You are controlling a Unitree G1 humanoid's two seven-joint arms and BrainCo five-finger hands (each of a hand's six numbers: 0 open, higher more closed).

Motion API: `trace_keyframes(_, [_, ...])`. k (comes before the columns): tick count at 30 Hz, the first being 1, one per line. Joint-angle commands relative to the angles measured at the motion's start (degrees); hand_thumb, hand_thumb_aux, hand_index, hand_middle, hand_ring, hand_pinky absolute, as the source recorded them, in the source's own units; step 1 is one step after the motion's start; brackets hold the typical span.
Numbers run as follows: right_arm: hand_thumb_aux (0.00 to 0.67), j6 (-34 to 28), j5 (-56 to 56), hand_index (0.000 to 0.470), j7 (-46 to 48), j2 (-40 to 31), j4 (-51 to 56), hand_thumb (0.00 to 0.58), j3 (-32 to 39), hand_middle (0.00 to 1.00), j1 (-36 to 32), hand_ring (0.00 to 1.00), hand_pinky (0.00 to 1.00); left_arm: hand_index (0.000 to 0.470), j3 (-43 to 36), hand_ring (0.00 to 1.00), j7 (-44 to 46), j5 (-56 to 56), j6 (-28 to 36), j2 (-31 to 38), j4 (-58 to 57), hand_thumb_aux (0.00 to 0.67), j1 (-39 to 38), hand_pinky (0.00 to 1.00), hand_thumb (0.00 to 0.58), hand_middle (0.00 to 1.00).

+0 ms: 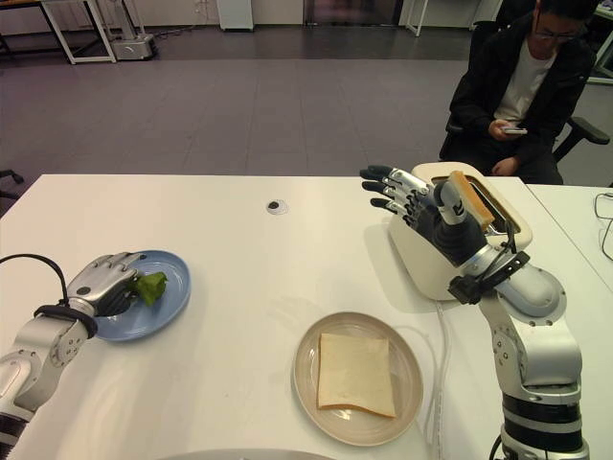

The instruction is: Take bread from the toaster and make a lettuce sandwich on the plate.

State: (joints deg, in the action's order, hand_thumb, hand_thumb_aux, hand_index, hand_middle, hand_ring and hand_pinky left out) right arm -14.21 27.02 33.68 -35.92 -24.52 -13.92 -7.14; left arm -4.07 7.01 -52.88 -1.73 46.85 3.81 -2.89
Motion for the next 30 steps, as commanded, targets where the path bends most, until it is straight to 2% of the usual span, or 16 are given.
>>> trace_keyframes(1, [0.000,-0.9,0.6,0.000,-0.2,0.3,-0.1,0.000,-0.6,0.00,-0.5,0.00,0.00,0.470,0.1,0.00,-0.1,0.4,-0.6,-0.3,3.2,0.670,0.8,0.00,0.580,0.00])
trace_keyframes(5, [0.000,-0.9,0.4,0.000,-0.5,0.2,1.1,0.000,-1.0,0.00,-1.3,0.00,0.00,0.470,-4.3,0.00,4.3,5.0,-3.9,-5.5,14.6,0.670,5.7,0.00,0.580,0.00])
trace_keyframes(8, [0.000,0.0,-1.1,0.000,-1.5,0.1,3.5,0.000,-1.9,0.00,-2.0,0.00,0.00,0.470,-14.1,0.00,9.2,5.6,-7.2,-13.7,18.0,0.670,13.5,0.00,0.580,0.00])
trace_keyframes(12, [0.000,6.3,-14.1,0.000,-10.3,-2.1,11.4,0.000,-3.8,0.00,-5.6,0.00,0.00,0.470,-29.0,0.00,13.5,1.6,-11.5,-25.7,11.6,0.670,22.6,0.00,0.580,0.00])
trace_keyframes(15, [0.000,10.7,-30.3,0.000,-19.8,-6.8,17.2,0.000,-3.0,0.00,-5.6,0.00,0.00,0.470,-36.4,0.00,14.6,-1.6,-13.5,-31.9,5.5,0.670,26.5,0.00,0.580,0.00])
trace_keyframes(19, [0.000,12.2,-46.7,0.000,-29.5,-10.0,24.3,0.000,0.7,0.00,-4.6,0.00,0.00,0.470,-40.7,0.00,14.6,-4.8,-14.8,-34.5,-0.3,0.670,28.6,0.00,0.580,0.00])
trace_keyframes(23, [0.000,11.9,-57.1,0.000,-34.1,-11.6,33.3,0.000,6.5,0.00,-5.4,0.00,0.00,0.470,-43.2,0.00,14.6,-6.7,-15.6,-34.9,-2.5,0.670,28.7,0.00,0.580,0.00])
trace_keyframes(24, [0.000,11.6,-59.2,0.000,-35.1,-11.8,35.5,0.000,8.0,0.00,-5.8,0.00,0.00,0.439,-43.6,0.00,14.3,-7.1,-15.7,-35.0,-3.3,0.625,28.9,0.00,0.577,0.00])
trace_keyframes(25, [0.000,11.3,-60.8,0.000,-35.7,-11.7,37.5,0.000,9.4,0.00,-6.3,0.00,0.00,0.308,-43.8,0.00,13.9,-7.4,-15.7,-35.1,-3.9,0.439,29.0,0.00,0.511,0.00])
trace_keyframes(26, [0.000,11.1,-62.1,0.000,-36.6,-11.5,39.3,0.000,10.6,0.00,-7.1,0.00,0.00,0.147,-43.9,0.00,13.4,-7.7,-15.6,-35.3,-4.2,0.210,29.0,0.00,0.307,0.00])
trace_keyframes(27, [0.000,10.8,-63.2,0.000,-37.3,-11.4,40.8,0.000,11.4,0.00,-7.9,0.00,0.00,0.013,-43.9,0.00,12.8,-8.0,-15.6,-35.5,-4.4,0.018,28.9,0.00,0.031,0.00])
trace_keyframes(28, [0.000,10.5,-63.7,0.000,-37.9,-11.3,42.0,0.000,11.8,0.00,-8.7,0.00,0.00,0.000,-43.8,0.00,12.5,-8.1,-15.5,-35.7,-4.3,0.000,28.7,0.00,0.000,0.00])
trace_keyframes(29, [0.242,10.6,-63.6,0.170,-38.1,-11.1,42.7,0.343,12.2,0.00,-9.3,0.00,0.00,0.000,-43.7,0.00,12.2,-8.2,-15.4,-35.8,-4.1,0.000,28.6,0.00,0.000,0.00])
trace_keyframes(30, [0.352,10.5,-63.6,0.247,-38.0,-10.9,42.7,0.449,12.4,0.00,-9.6,0.00,0.00,0.000,-43.6,0.00,11.9,-8.3,-15.3,-35.9,-3.6,0.000,28.4,0.00,0.000,0.00])
